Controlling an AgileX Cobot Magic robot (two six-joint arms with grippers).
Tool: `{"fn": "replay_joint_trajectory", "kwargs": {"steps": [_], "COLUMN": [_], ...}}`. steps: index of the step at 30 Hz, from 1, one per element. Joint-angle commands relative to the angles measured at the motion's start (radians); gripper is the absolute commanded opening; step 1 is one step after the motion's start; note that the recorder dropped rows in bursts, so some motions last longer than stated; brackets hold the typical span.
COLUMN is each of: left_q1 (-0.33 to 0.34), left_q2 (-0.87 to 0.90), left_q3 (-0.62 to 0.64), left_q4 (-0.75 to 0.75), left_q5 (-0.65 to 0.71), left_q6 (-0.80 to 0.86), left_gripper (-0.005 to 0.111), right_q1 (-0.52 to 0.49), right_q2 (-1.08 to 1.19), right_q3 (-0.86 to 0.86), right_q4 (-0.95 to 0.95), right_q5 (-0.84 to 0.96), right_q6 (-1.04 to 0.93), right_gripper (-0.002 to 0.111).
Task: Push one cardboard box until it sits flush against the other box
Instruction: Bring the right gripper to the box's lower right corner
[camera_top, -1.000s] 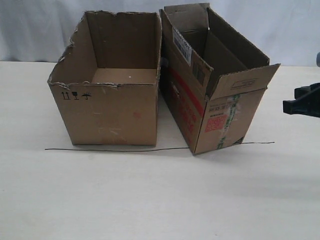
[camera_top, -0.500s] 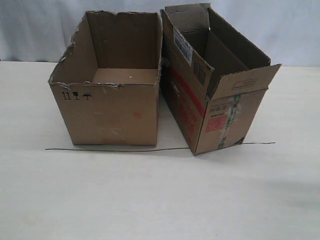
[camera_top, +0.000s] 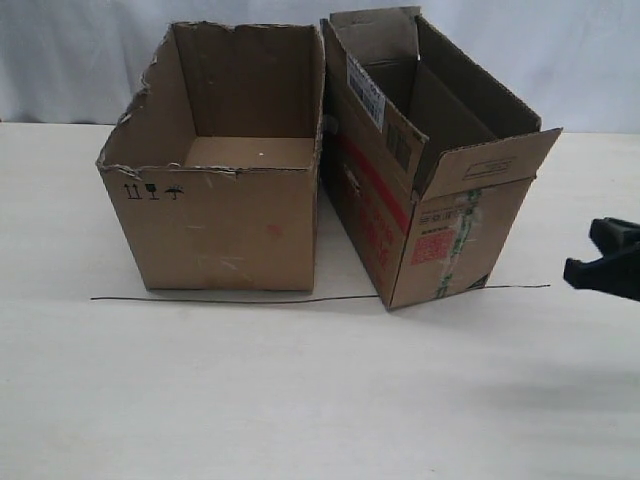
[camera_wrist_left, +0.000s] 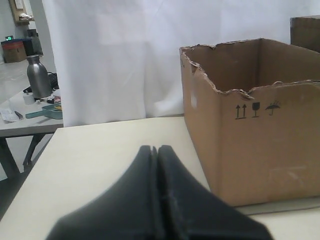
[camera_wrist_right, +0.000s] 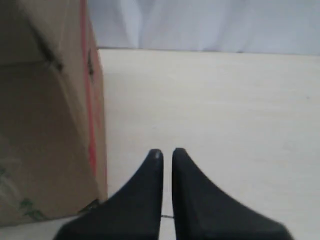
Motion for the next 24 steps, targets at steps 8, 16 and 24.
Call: {"fn": "replay_joint_trajectory", "kwargs": {"steps": [8,16,24], "left_q1": [0.0,0.0,0.0], "left_q2": [-0.002,-0.002,-0.002], "left_q3": [0.003,0.003,0.003], "left_q4": [-0.001,-0.001,-0.001], "left_q5": [-0.004,-0.004,-0.004], "left_q6": [0.001,0.001,0.001], "left_gripper": [0.0,0.0,0.0], "right_q1": [-0.003,-0.003,-0.003], "right_q2": [0.19,0.29,0.344], "right_q3": [-0.01,-0.122,-0.16], "right_q4": [-0.151,-0.245,-0.176], "right_q5": [-0.327,-0.328,-0.342], "right_q6": [-0.075,-0.075,-0.075], "right_gripper": [0.005,0.005,0.005]}}
